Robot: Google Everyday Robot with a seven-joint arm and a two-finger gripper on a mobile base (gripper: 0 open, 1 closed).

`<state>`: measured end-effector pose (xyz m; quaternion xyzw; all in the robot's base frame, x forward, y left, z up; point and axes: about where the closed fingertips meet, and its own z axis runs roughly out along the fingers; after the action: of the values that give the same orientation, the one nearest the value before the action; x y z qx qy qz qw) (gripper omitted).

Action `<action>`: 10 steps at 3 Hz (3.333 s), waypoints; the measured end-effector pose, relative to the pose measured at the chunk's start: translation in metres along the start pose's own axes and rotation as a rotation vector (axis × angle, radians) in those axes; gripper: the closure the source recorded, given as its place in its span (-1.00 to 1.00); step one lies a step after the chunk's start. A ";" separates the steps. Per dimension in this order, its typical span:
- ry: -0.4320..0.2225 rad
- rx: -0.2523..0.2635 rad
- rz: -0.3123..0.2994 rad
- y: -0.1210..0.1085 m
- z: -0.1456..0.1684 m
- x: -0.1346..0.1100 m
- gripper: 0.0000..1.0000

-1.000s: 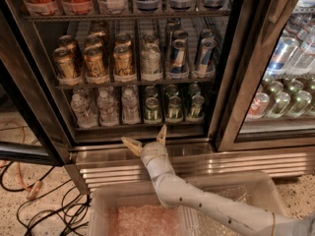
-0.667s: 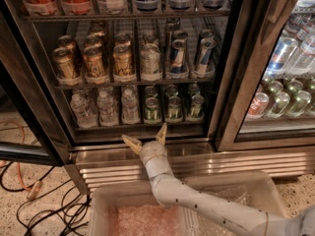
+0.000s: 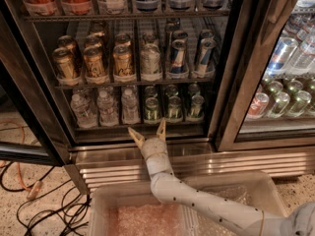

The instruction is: Pick green can from bottom shelf of fridge

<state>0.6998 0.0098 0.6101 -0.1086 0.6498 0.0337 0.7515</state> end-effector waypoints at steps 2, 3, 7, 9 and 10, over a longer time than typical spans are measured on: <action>-0.025 0.058 -0.028 -0.018 0.007 -0.003 -0.56; -0.020 0.095 -0.022 -0.027 0.013 0.003 -0.52; -0.043 0.101 -0.010 -0.030 0.052 0.007 -0.40; -0.047 0.124 -0.010 -0.042 0.080 0.012 -0.34; -0.049 0.132 -0.011 -0.047 0.086 0.012 -0.32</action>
Offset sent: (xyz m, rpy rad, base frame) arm 0.0135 -0.0246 0.0059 -0.0183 -0.0445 -0.0878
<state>0.7942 -0.0189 0.6150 -0.0613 0.6315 -0.0107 0.7729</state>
